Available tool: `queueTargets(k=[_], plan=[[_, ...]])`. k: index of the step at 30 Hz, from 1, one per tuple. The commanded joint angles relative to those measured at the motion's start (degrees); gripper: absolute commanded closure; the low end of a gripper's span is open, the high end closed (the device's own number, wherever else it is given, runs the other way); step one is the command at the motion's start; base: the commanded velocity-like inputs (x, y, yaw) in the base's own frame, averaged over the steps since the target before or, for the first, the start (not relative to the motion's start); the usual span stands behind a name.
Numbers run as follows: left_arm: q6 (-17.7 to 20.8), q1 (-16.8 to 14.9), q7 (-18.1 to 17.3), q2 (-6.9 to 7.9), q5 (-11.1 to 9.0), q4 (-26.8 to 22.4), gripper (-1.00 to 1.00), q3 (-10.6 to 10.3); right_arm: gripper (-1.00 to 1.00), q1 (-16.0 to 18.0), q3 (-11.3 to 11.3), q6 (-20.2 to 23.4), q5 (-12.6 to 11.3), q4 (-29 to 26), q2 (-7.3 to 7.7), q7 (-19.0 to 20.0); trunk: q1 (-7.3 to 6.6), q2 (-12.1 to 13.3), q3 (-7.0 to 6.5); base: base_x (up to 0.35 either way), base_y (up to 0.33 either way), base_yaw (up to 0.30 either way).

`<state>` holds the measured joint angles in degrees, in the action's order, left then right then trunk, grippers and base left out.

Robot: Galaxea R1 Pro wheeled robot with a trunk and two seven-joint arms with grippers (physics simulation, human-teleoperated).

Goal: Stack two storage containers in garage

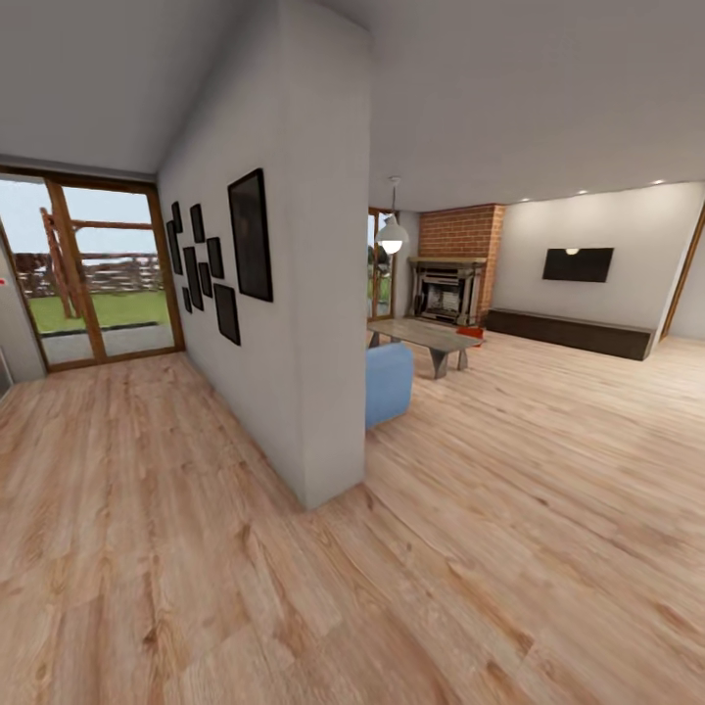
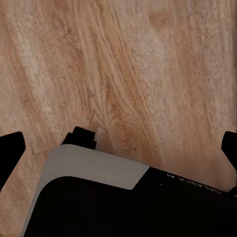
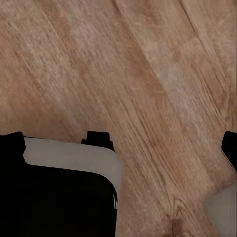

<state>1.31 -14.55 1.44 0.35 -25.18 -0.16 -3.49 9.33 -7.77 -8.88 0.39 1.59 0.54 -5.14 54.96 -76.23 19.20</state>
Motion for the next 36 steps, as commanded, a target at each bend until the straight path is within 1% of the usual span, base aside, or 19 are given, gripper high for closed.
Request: queueTargets(k=[1, 24, 36], plan=[[0.12, -0.04, 0.14, 0.00, -0.40, 0.01, -1.00, -0.38, -1.00, 0.08, -0.41, -0.26, 0.05, 0.17, -0.01, -0.22, 0.03, -0.03, 0.07, 0.323, 0.000, 0.000], [0.10, -0.04, 0.14, -0.17, -0.39, 0.04, -1.00, -0.38, -1.00, 0.08, -0.61, -0.21, -0.03, 0.17, 0.07, -0.05, 0.03, -0.03, 0.07, 0.323, 0.000, -0.005], [0.08, -0.04, 0.14, -0.17, -0.48, 0.01, -1.00, -0.38, -1.00, 0.08, -0.43, -0.26, -0.20, 0.17, 0.16, 0.13, 0.03, -0.03, 0.07, 0.323, 0.000, -0.230]])
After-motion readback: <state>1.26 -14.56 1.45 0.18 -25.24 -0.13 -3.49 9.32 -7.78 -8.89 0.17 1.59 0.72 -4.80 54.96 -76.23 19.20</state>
